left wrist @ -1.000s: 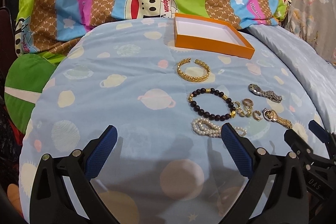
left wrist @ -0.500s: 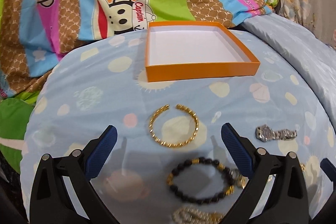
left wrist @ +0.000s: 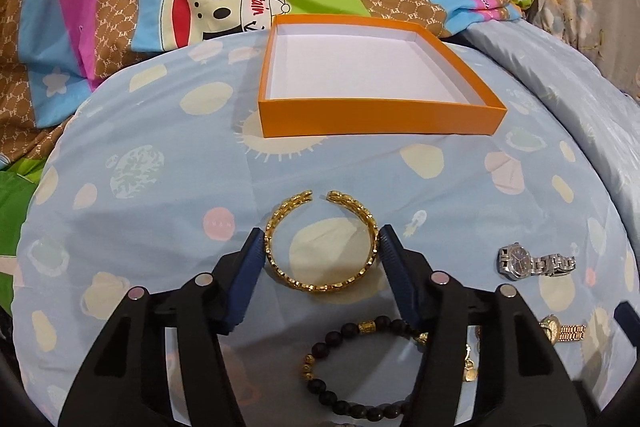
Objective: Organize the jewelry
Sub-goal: 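Grasp the gold twisted bangle with the left tool while the right tool grasps the silver watch, then carry the bangle into the orange box with the left tool while the right tool carries the watch there, then open the left tool over the bangle while the right tool releases the watch in the box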
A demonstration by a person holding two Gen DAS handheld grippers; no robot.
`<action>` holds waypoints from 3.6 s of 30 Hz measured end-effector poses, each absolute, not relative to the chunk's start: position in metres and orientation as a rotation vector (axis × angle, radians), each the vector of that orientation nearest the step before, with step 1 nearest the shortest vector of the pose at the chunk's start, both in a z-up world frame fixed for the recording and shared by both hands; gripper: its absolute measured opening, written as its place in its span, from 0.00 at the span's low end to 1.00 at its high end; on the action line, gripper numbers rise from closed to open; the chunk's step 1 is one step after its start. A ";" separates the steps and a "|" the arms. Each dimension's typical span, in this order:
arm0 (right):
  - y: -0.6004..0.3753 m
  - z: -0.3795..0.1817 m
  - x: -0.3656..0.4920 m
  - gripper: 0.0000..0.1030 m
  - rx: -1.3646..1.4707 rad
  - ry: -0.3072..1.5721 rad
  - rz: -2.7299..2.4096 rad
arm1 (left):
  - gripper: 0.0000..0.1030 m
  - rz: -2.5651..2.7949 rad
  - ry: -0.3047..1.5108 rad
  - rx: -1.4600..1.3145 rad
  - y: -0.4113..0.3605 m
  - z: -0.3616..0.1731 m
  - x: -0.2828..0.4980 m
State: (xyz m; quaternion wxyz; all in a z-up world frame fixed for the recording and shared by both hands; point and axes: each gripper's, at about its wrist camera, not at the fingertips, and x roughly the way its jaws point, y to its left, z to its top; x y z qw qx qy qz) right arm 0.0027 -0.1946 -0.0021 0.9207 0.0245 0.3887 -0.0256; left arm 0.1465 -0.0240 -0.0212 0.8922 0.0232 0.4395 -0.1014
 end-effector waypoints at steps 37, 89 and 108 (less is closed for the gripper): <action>-0.207 -0.023 0.109 0.20 -0.048 0.921 0.107 | 0.55 -0.255 0.876 0.012 -0.006 -0.017 0.127; -0.222 0.010 0.370 0.04 0.039 0.917 0.099 | 0.55 -0.238 0.906 0.105 -0.063 0.004 0.368; -0.225 0.024 0.329 0.09 0.040 0.837 0.126 | 0.76 -0.215 0.856 -0.029 -0.037 0.024 0.356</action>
